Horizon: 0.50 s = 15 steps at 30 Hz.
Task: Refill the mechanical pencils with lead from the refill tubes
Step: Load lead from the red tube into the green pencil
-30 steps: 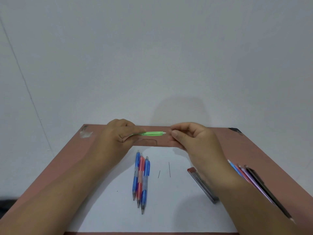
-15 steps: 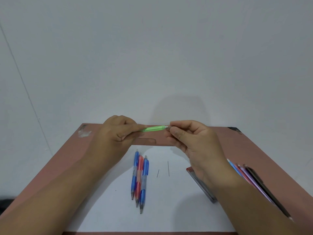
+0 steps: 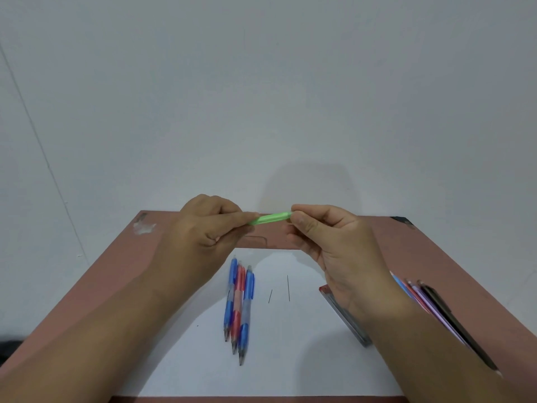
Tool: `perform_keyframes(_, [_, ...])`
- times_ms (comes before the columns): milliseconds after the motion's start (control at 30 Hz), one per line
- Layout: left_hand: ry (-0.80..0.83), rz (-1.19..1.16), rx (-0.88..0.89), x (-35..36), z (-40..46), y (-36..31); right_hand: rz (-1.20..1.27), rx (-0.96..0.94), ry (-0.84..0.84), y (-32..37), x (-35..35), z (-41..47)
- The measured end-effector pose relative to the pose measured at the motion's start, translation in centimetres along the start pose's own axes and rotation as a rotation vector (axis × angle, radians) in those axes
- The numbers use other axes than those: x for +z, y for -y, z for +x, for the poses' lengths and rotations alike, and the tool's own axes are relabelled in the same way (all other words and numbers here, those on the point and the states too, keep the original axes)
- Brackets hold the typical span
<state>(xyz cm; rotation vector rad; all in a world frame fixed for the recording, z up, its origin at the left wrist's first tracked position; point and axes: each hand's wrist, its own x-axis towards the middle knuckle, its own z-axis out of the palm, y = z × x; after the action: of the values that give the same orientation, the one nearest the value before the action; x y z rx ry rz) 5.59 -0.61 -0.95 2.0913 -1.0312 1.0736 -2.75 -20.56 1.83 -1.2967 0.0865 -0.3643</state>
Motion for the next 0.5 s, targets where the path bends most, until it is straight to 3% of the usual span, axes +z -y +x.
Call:
perform_keyframes(167, [0.092,-0.141,-0.093,0.4,0.1,-1.7,0.067,0.03,0.009,-0.1,0.2,-0.2])
perform_keyframes(233, [0.153,-0.298,-0.158,0.5,0.2,-3.0,0.096,0.082,0.044,-0.4,0.4,-0.3])
perform_keyframes(367, [0.343,-0.716,-0.57,0.5,0.6,-5.6,0.181,0.117,0.068,-0.8,0.8,-0.4])
perform_keyframes(500, [0.393,-0.93,-0.786,0.2,0.9,-6.1,0.497,0.145,-0.015,-0.3,0.8,0.1])
